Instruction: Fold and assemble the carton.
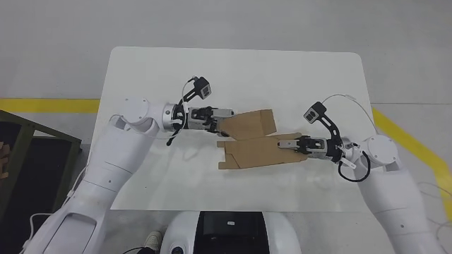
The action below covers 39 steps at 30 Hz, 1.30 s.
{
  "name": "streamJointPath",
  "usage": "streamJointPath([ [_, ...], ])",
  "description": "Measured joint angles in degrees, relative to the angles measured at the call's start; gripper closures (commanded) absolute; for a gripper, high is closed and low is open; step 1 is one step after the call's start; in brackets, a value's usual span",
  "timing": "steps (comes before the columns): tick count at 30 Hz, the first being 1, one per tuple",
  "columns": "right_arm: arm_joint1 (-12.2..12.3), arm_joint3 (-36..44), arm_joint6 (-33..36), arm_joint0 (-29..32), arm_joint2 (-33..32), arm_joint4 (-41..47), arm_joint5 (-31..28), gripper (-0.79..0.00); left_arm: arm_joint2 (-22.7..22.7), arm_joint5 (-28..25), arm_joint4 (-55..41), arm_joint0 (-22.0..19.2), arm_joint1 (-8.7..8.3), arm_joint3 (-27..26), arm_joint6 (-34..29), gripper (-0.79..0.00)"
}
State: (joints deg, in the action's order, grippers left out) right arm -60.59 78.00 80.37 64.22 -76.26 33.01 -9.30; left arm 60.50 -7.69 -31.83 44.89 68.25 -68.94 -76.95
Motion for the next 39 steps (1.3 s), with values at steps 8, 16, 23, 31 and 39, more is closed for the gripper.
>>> streamJointPath([
  [8,0.19,-0.01,-0.13,-0.36,0.22,0.03,-0.02,0.0,-0.26,1.33,1.83,0.26,-0.34,0.83,-0.99,-0.2],
  [16,0.38,-0.04,-0.31,-0.46,0.48,0.07,-0.04,0.0,0.0,2.5,3.15,0.63,-0.81,0.88,-1.78,-0.194],
  [23,0.56,0.06,-0.74,-0.46,0.59,-0.1,-0.18,0.0,0.13,2.83,3.65,0.78,-1.04,0.51,-1.41,-0.135],
  [31,0.79,0.44,-1.0,-0.33,0.48,0.08,-0.25,0.0,-0.04,3.71,4.09,0.84,-1.19,0.77,-0.58,0.0],
  [39,1.02,0.42,-1.58,-0.2,0.48,-0.04,0.34,-0.785,0.04,4.0,3.65,0.88,-1.32,0.6,-0.12,0.0],
])
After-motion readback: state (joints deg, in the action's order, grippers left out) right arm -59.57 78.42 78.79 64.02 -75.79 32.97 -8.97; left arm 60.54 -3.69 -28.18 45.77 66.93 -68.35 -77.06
